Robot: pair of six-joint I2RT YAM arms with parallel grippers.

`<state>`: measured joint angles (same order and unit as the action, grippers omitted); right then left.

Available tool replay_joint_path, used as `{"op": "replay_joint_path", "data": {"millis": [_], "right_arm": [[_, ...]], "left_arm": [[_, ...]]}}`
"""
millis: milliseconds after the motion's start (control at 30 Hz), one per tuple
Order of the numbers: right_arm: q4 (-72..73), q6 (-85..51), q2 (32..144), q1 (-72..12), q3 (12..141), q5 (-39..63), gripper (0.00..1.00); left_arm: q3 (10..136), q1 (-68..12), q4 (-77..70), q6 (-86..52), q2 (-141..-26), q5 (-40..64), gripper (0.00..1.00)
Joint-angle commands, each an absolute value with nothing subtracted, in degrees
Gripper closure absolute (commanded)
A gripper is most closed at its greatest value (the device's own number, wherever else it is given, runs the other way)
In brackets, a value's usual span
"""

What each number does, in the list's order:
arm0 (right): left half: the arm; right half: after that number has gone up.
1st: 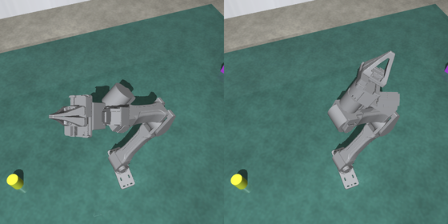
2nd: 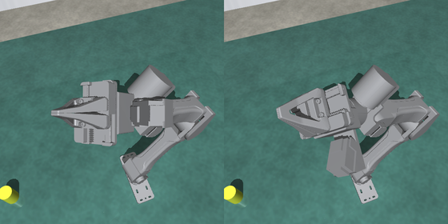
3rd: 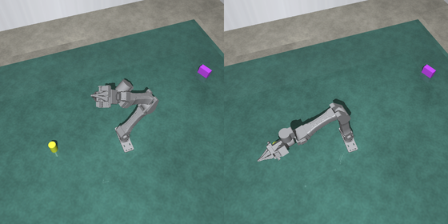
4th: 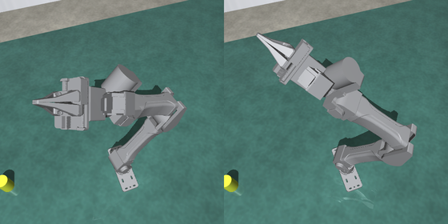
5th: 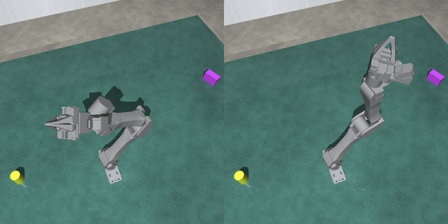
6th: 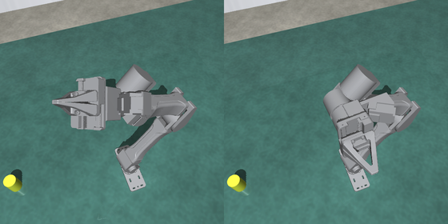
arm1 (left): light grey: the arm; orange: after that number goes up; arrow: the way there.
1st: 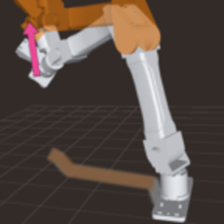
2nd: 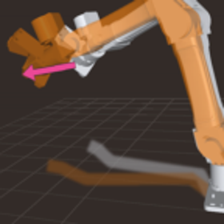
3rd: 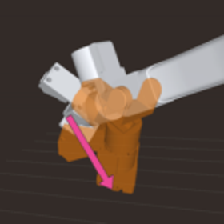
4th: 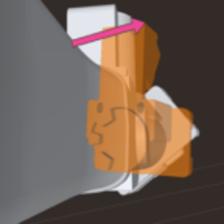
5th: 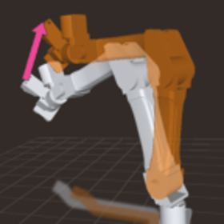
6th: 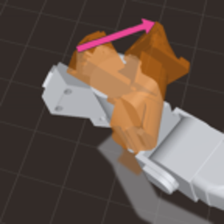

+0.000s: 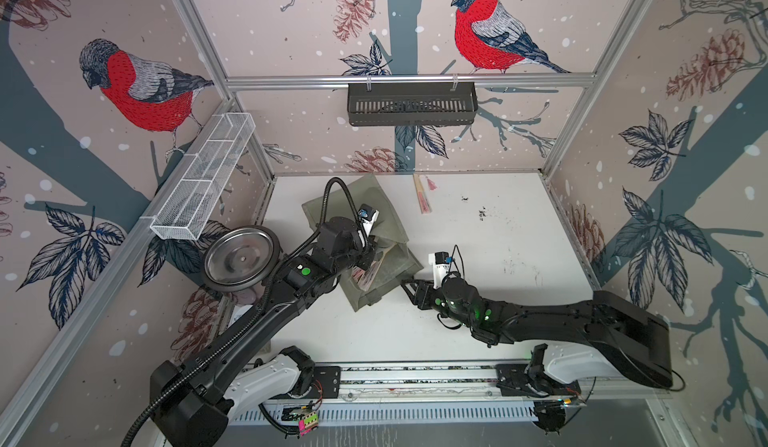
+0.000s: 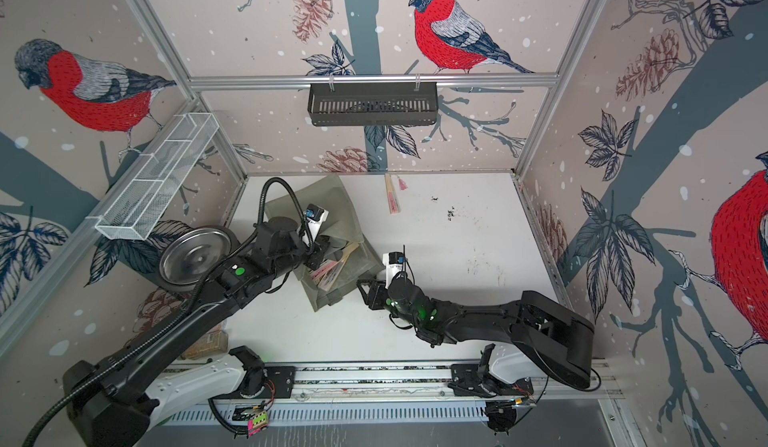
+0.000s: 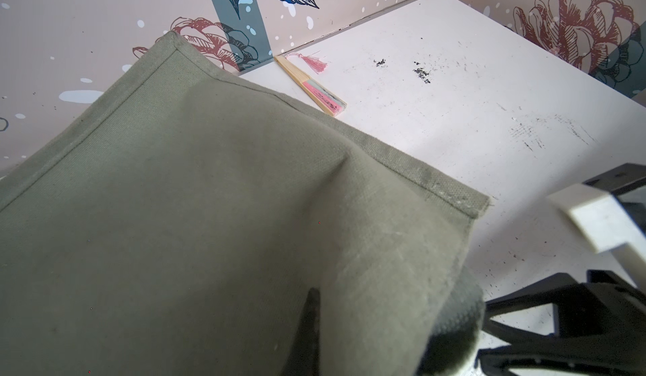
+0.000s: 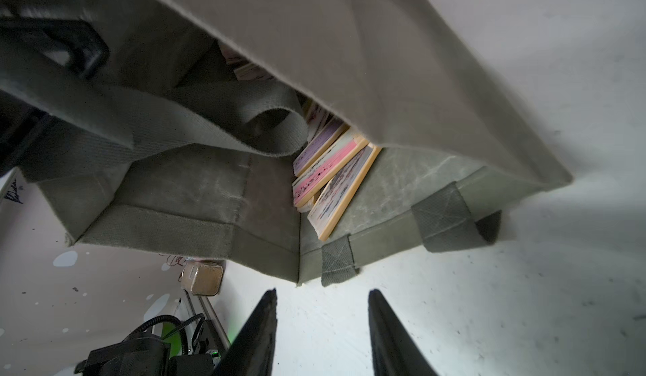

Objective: Take out the folding fans from the tote bags
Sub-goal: Pick up the folding fan from the canvas bag.

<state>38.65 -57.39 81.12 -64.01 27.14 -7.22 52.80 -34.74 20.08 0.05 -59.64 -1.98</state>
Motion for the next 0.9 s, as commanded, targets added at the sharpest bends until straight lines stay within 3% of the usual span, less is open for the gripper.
{"op": "replay_joint_path", "data": {"millis": [0,500,867], "right_arm": [[43.60,-60.83,85.29,-64.82,29.90,-6.20,0.57],[55.02,-70.12,109.31,-64.40,41.31,0.09,0.57],[54.90,-77.17,115.98,-61.38,45.98,1.02,0.58]], "left_arm": [[53.06,-34.80,17.95,0.70,-59.43,-1.43,1.00],[52.93,-35.05,17.89,0.70,-59.41,-1.41,1.00],[52.64,-35.44,17.66,0.75,-59.04,-1.94,1.00]]}}
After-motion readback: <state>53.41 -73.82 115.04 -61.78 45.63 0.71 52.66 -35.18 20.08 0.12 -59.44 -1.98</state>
